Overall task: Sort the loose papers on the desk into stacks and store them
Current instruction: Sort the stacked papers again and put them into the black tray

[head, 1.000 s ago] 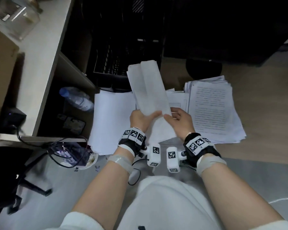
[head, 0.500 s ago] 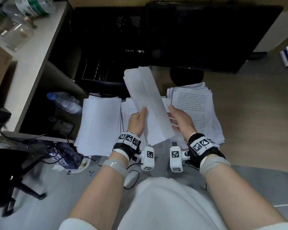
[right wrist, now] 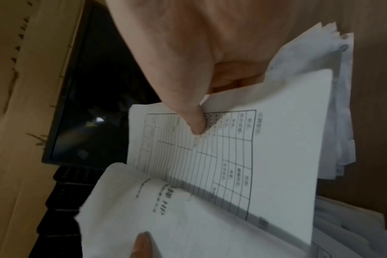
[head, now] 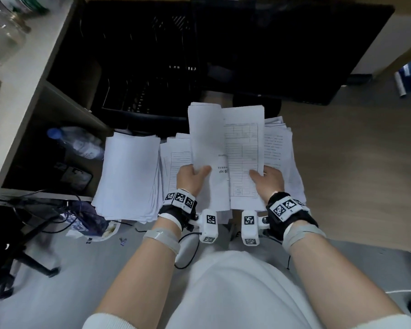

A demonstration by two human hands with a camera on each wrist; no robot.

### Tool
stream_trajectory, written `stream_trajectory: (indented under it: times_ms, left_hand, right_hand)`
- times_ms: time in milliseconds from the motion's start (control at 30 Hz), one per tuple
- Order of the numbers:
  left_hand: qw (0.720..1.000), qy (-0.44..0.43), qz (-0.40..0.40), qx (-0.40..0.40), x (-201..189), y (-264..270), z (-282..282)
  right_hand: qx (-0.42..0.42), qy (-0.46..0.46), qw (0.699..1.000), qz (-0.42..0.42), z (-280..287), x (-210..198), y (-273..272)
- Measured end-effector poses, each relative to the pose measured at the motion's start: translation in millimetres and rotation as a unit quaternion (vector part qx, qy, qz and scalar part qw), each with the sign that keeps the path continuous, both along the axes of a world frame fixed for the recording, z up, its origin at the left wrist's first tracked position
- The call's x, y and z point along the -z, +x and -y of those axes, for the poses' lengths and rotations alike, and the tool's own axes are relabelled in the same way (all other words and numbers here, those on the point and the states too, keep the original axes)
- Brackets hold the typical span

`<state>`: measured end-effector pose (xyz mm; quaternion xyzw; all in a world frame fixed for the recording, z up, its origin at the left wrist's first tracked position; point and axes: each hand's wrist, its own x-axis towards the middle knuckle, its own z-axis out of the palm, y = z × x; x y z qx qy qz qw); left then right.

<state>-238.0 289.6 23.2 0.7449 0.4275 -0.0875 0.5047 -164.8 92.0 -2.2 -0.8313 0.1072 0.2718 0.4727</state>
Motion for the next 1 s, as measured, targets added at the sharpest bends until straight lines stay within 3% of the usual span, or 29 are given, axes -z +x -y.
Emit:
stream_trajectory:
  times_ms: [200, 300, 467, 633, 800, 900, 1000]
  left_hand:
    - [0.988, 0.071, -0.025, -0.135, 4.9, -25.3, -61.5]
    - [0.981, 0.098, -0.052, -0.161, 4.5, -40.6, -92.8]
    - [0.984, 0.065, -0.054, -0.158, 11.6, -50.6, -102.3]
    - [0.990, 0.038, -0.049, -0.129, 7.8, -33.3, -91.4]
    - [0.999, 0.025, -0.019, -0.041, 13.3, -6.0, -67.5]
    - [0.999, 0.019, -0.013, -0.039, 10.9, 4.1, -51.5]
    - [0.999, 0.021, -0.031, -0.033, 13.0, 6.4, -46.4]
  right_hand:
    - [-0.042, -0.063, 0.993, -0.086, -49.7, 17.2, -5.9]
    - [-0.076, -0.068, 0.987, -0.125, -80.9, 25.8, -14.2]
    - [-0.139, -0.075, 0.974, -0.165, -112.4, 36.6, -22.1]
    - [-0.107, -0.087, 0.980, -0.142, -103.5, 26.6, -6.7]
    - [-0.076, 0.015, 0.994, -0.073, -98.6, 3.2, 11.1]
    - [-0.057, 0.107, 0.984, -0.128, -103.1, -6.5, 18.4]
    - [-0.062, 0.114, 0.981, -0.145, -96.8, -7.8, 25.1]
